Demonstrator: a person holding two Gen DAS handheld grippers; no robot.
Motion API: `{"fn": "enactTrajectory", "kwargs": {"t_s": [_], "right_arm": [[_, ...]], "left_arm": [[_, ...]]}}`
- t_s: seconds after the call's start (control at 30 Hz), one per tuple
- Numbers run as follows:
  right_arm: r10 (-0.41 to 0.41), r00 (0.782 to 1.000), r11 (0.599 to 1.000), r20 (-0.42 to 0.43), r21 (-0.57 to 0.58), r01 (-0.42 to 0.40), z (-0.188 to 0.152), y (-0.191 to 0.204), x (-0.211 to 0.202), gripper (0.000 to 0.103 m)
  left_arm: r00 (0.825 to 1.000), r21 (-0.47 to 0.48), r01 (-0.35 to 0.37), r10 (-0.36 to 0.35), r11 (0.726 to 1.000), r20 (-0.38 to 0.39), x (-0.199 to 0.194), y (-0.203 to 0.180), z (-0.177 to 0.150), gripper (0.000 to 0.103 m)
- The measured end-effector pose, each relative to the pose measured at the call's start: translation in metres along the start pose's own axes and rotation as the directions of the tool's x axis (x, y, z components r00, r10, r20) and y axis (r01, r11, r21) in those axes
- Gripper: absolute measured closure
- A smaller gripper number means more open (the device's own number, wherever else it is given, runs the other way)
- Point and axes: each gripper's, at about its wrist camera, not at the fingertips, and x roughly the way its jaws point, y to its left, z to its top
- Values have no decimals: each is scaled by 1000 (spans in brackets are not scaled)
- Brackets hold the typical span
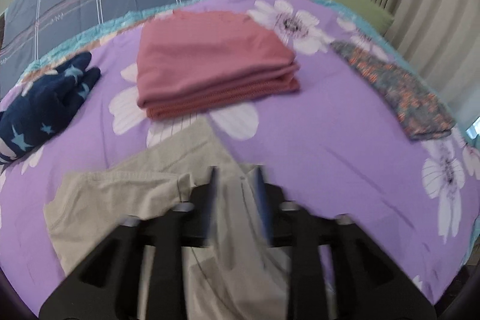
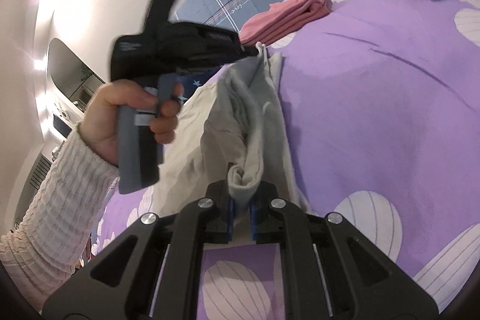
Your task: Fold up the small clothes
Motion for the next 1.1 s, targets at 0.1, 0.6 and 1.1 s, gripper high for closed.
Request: {"fn": "enactTrajectory", "kwargs": {"t_s": [0.1, 0.6, 1.1], "right_arm": [[19, 1000, 999, -10, 27, -18, -1, -5, 0, 95], [22, 999, 999, -32, 45, -21, 0, -1, -1, 95], [38, 999, 998, -8, 45, -37, 20, 9, -15, 96]], "left_arm": [[997, 20, -1, -1, 1000, 78, -33, -3, -12, 51], [993, 50, -93, 89, 994, 78, -128, 14, -235, 19], [903, 42, -425, 420, 904, 94, -113, 33, -252, 18]]}}
